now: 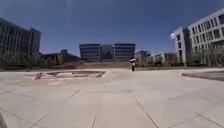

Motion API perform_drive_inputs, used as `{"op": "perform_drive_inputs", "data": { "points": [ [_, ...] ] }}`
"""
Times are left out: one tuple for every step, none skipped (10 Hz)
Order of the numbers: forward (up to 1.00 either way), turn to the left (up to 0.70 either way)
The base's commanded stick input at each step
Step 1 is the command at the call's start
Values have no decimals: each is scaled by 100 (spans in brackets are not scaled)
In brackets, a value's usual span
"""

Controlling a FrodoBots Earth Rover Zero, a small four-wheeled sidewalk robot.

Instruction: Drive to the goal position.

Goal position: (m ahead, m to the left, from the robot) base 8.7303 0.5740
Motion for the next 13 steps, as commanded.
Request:
{"op": "perform_drive_inputs", "data": {
  "points": [
    [70,0],
    [70,0],
    [70,0],
    [70,0],
    [70,0],
    [70,0],
    [70,0],
    [70,0],
    [70,0],
    [70,0],
    [70,0],
    [70,0],
    [70,0]
  ]
}}
